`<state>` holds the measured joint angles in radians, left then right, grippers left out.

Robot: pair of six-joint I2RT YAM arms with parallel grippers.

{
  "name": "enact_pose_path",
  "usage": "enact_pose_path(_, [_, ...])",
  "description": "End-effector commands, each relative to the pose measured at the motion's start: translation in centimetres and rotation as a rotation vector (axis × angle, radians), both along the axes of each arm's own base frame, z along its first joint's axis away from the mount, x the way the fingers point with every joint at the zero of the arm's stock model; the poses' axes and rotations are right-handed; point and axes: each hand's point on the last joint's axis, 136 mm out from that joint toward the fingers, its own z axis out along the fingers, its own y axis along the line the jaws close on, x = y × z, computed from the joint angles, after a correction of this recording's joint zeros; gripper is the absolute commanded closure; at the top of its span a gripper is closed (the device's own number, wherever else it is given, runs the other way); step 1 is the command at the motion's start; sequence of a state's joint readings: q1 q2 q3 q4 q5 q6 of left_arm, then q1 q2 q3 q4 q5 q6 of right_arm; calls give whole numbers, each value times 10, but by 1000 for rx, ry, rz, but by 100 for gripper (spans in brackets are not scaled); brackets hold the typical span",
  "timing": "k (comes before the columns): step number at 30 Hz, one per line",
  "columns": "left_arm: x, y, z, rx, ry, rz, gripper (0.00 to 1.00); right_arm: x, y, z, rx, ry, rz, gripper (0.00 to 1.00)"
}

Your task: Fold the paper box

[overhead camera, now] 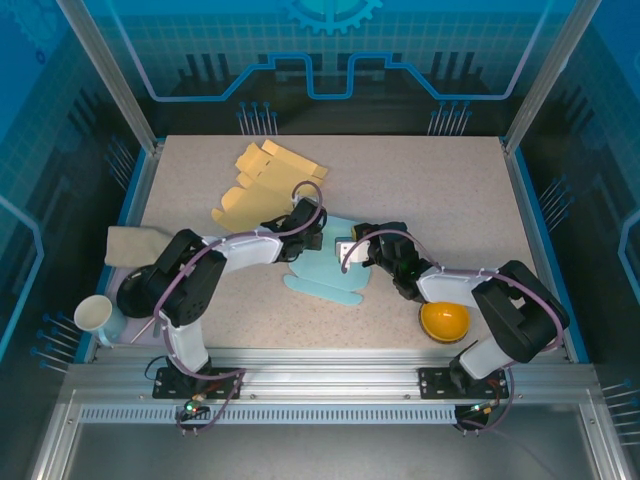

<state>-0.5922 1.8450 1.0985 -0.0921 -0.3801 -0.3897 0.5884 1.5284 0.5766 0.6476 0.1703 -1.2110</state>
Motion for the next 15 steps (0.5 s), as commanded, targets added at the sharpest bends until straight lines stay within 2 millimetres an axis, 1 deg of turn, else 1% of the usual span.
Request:
enact_pose_path(1, [-19,107,-30,338,103,310,73,5,-38,-15,-63,46,-137,100])
enact_pose_path(3, [-21,109,-32,342,110,326,84,5,-38,-15,-64,45,-139,100])
enact_pose_path(4, [-21,110,-33,345,114,334,86,6,-38,-15,-65,45,-140,100])
enact_pose_path(6, [-22,111,-36,348,121,339,85,6,-39,-15,-67,43,-144,100])
enact_pose_path(9, [-24,110,-37,360,121,337,79,7,-39,-15,-67,40,-146,100])
enact_pose_path(10, [-24,108,-37,361,120,329,75,7,-39,-14,-66,39,-144,100])
enact_pose_path(13, [-23,100,-36,332,114,300,56,7,-39,-16,-68,45,-145,100])
enact_pose_path(15, [-23,93,-34,289,114,273,49,6,-39,-16,-66,46,-145,100])
